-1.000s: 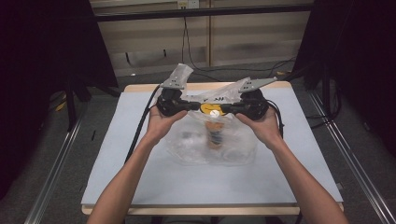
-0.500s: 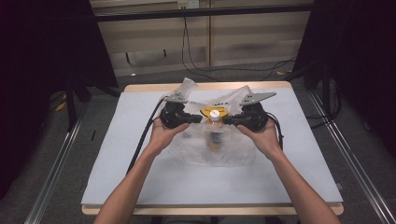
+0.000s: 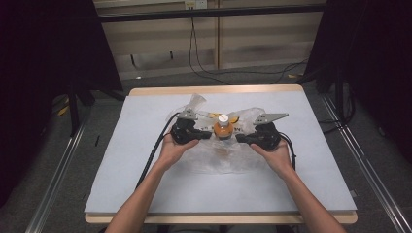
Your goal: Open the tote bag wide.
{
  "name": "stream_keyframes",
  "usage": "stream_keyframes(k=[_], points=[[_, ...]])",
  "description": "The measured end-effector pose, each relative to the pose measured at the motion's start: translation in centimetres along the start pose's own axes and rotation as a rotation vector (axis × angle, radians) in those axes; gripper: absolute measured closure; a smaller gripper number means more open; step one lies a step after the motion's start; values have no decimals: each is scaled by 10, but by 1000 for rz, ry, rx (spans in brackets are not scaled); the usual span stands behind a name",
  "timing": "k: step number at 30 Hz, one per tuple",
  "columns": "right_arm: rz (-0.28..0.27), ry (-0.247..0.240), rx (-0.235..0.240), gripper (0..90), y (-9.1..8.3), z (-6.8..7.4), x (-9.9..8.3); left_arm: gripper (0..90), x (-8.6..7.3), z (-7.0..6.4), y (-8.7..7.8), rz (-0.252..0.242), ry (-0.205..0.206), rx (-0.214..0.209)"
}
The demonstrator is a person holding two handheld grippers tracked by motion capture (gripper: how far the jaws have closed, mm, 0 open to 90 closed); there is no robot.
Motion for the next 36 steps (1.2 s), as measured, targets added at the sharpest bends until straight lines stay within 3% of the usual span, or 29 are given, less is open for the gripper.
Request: stream_keyframes(k=[2, 8, 10, 17, 21, 25, 28, 33, 36], points=[[0, 2, 4, 900, 2, -1, -6, 900, -5, 0, 4, -10, -19, -21], [67, -1, 5, 900, 10, -3, -30, 900, -20, 3, 11, 32, -29, -10], [76, 4, 11, 900, 13, -4, -33, 900, -24, 4, 13, 20, -42, -14], [129, -4, 13, 900, 20, -14, -51, 900, -37, 15, 5, 27, -75, 8], [130, 40, 10, 900, 18, -22, -56, 900, -45, 24, 5, 40, -108, 24], [149, 19, 2, 900, 16, -22, -57, 900, -53, 29, 3, 33, -139, 28], [155, 32, -6, 900, 11, -25, -60, 900, -54, 29, 0, 47, -139, 41], [161, 41, -10, 900, 2, -27, -66, 900, -61, 29, -11, 66, -148, 9], [155, 34, -10, 900, -3, -27, -69, 900, -65, 27, -17, 94, -121, 30]])
Point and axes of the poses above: each handheld gripper's, and its own axes: y roughly forward along the jaws, x roughly out of its top, z roughly to its left, the point moved 7 cm from there along y, roughly forward along the jaws, and after that the axes turned 11 degrees about -x, right-handed, at the moved point
